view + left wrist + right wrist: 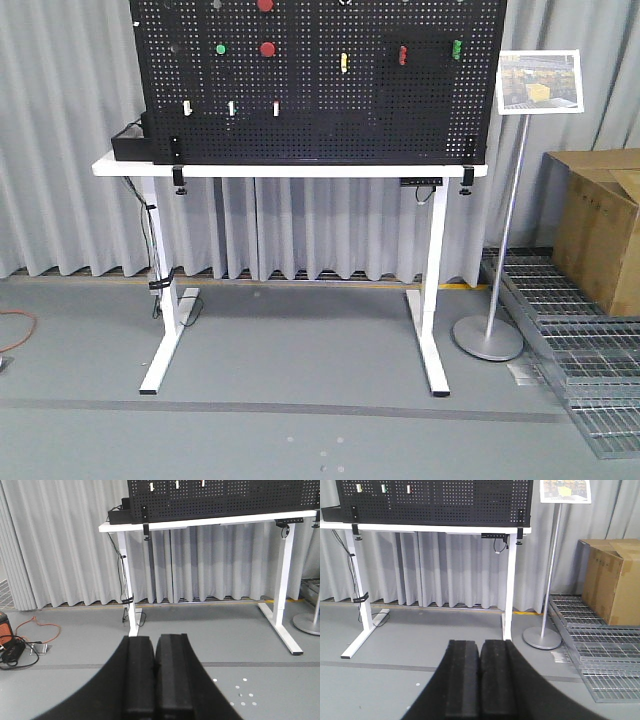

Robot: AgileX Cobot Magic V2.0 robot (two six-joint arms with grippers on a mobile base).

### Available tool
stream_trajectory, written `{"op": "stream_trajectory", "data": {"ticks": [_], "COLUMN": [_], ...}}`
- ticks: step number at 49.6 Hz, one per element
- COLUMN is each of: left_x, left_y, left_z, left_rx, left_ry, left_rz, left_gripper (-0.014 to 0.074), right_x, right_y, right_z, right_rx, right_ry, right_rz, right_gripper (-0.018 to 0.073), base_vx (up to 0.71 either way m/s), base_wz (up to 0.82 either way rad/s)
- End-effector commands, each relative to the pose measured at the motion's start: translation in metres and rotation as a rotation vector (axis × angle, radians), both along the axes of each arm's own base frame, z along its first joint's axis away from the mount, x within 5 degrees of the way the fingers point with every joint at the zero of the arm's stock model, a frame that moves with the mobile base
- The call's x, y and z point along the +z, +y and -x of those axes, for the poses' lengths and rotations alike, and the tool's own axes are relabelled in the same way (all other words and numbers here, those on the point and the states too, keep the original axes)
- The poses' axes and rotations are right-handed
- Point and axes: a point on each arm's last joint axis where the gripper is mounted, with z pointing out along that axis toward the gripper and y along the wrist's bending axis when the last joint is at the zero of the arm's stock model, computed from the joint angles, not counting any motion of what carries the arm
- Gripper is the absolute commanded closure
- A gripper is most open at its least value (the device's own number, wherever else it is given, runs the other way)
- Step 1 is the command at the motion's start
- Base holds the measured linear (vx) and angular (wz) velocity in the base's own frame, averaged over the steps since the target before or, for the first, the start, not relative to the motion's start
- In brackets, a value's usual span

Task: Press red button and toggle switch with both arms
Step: 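Drive the base forward toward the black pegboard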

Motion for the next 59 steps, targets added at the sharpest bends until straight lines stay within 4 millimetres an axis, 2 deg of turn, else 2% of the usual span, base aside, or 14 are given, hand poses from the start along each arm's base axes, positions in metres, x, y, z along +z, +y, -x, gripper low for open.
{"op": "stream_trajectory", "data": {"ticks": [1, 37, 59], "left_x": [-0.0035, -0.0035, -0.0035], "left_y": [0.0006, 0.0006, 0.0006], "left_z": [-0.0002, -0.0002, -0.0002], "left_rx": [0.007, 0.007, 0.007], "left_ry": [-0.062, -0.062, -0.062], "left_rz": [0.017, 0.017, 0.017], "left_gripper": [0.0595, 0.0595, 0.0595], "right_x": [0.0052, 0.0052, 0.0052], "right_y": [-0.0001, -0.0001, -0.0001], "right_z": [0.0004, 0.0004, 0.0004], "right_rx": [-0.003, -0.003, -0.003], "right_ry": [-0.088, -0.088, -0.088], "right_rz": [0.004, 0.004, 0.004], "right_gripper": [0.0562, 0.0562, 0.0562], "base_vx": [0.00, 0.01, 0.17], "base_wz": [-0.01, -0.01, 0.01]}}
